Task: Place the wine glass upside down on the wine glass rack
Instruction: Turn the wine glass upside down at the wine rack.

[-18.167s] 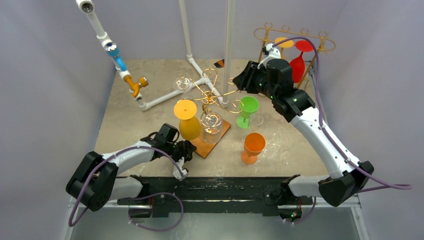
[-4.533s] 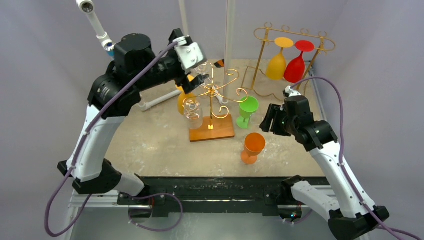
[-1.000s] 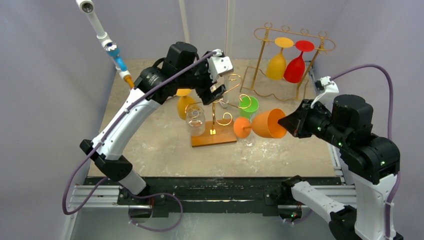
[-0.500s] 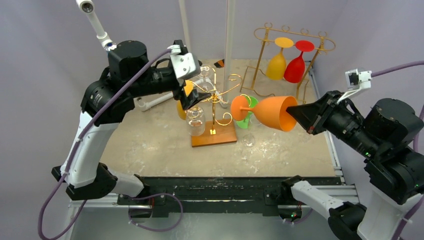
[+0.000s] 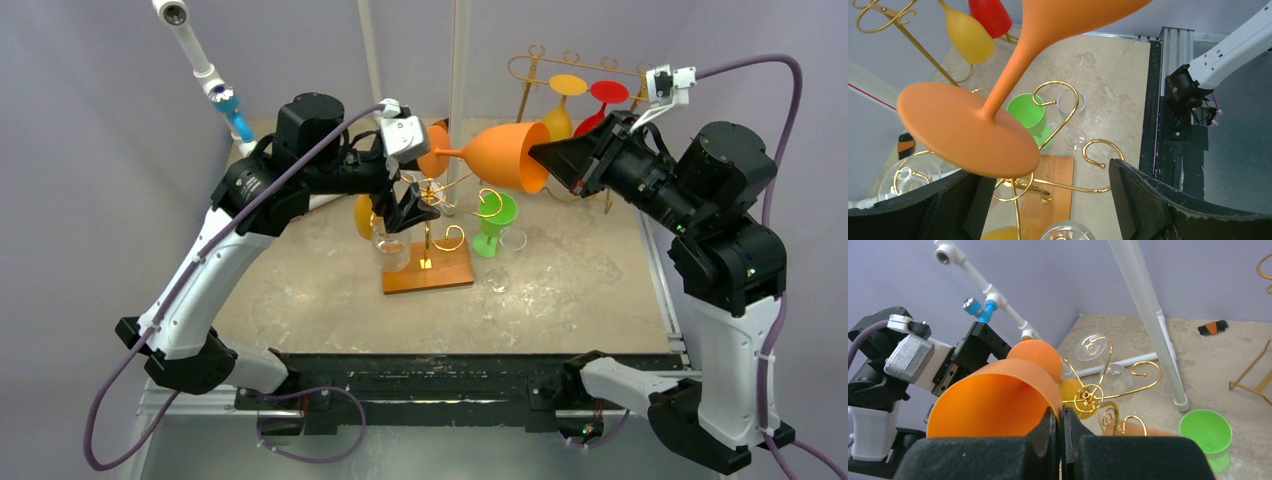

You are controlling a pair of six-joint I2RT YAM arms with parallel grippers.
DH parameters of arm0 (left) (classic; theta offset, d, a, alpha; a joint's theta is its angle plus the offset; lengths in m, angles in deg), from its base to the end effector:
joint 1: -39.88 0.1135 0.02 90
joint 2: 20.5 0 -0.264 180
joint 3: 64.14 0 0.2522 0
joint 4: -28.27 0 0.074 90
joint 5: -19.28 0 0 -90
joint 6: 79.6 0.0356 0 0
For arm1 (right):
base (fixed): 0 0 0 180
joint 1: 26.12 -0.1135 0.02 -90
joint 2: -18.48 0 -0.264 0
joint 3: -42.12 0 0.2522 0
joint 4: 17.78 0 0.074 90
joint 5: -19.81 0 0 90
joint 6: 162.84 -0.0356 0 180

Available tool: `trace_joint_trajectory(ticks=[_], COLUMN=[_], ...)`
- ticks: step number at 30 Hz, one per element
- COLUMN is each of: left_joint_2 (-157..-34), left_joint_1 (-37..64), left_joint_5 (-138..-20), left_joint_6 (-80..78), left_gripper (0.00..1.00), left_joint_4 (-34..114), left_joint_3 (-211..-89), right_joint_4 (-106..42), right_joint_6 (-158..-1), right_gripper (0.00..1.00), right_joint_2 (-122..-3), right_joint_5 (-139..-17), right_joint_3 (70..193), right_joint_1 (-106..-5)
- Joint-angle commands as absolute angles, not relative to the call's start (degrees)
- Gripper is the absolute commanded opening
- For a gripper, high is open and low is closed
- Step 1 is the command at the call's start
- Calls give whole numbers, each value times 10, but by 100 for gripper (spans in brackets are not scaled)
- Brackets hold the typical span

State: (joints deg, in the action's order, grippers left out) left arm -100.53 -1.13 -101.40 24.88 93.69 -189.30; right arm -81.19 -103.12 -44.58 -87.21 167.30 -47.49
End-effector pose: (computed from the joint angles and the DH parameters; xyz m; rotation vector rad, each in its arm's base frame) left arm 0.1770 -0.1780 0.5160 1.2217 1.5325 -0.8216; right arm 0.1139 0.0557 0.5693 -0.1129 1.6693 0.9281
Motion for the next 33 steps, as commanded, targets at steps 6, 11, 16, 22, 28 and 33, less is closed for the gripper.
trace_joint_trajectory(ticks=[6,11,16,22,28,33], left_joint_2=[-1015,-1016,-1023,-1005,-967,-909], left_joint_1=[6,14,18,18,18,18], left_joint_5=[-983,-949,-948,-923,-907,-931], left_joint_6=[135,131,163,280,443,582], left_gripper=[73,43,7,0,0,0], left_joint_4=[835,814,807,806,809,780], left_joint_3=[-1915,-1917,-1920,-1923,-1916,-1850], right_joint_4=[-713,-702,-687,-759,-796,-780], right_joint_6=[-1034,-1032,-1031,-1001,-969,-974], right_gripper=[0,0,12,82,99,99], right_joint_2=[-446,-439,-431,-430,-367,-355], right_joint_5=[-918,-929,-981,-1016,-1006,-1068], right_joint_3=[1643,1624,1595,1594,1537,1549], right_joint_1=[-476,-476,-476,-476,-476,-476])
